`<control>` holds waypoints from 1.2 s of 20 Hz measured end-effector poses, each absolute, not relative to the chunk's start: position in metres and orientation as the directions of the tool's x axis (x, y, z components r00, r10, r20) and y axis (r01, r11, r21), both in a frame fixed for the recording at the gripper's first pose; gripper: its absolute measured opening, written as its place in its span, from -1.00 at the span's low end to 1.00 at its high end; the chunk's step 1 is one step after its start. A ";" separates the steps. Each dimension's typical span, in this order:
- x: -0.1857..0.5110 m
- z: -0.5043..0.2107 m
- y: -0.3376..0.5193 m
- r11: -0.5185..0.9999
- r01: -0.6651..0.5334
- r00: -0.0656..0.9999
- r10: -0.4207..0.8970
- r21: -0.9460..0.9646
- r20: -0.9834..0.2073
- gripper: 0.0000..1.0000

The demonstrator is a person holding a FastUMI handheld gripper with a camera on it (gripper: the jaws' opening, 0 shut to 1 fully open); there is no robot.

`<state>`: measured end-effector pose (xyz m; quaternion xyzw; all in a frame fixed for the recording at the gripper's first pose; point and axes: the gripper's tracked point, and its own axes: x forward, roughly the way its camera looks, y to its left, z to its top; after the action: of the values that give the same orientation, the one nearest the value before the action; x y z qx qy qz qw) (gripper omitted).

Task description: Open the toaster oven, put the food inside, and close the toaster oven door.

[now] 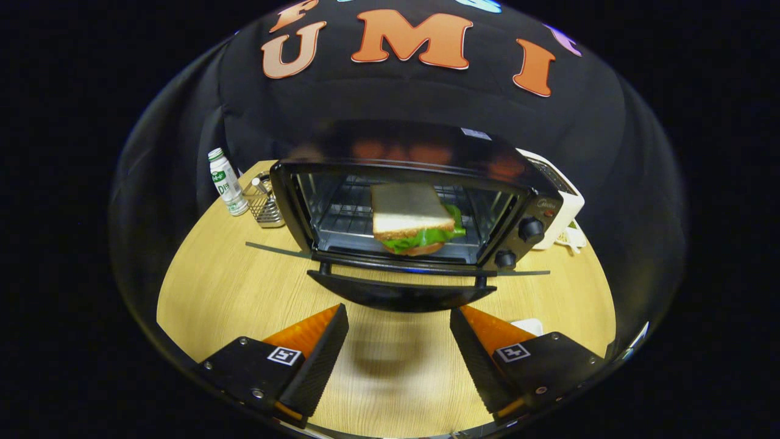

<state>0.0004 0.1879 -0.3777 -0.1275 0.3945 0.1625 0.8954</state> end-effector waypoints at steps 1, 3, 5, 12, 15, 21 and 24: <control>0.006 -0.375 0.190 0.916 -0.390 0.643 0.195 -0.097 -0.740 1.00; 0.020 -0.366 0.190 0.922 -0.376 0.662 0.196 -0.094 -0.724 0.99; 0.034 -0.359 0.195 0.929 -0.363 0.675 0.208 -0.074 -0.708 0.99; 0.078 -0.322 0.211 0.953 -0.303 0.775 0.243 -0.006 -0.584 1.00; 0.072 -0.319 0.212 0.953 -0.302 0.772 0.247 0.005 -0.586 1.00; 0.079 -0.256 0.193 0.963 -0.266 0.831 0.247 0.033 -0.498 0.99; 0.094 -0.197 0.175 0.967 -0.253 0.875 0.229 0.000 -0.426 0.99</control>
<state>0.0940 0.1746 -0.1967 -0.0277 0.2166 0.1245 0.9679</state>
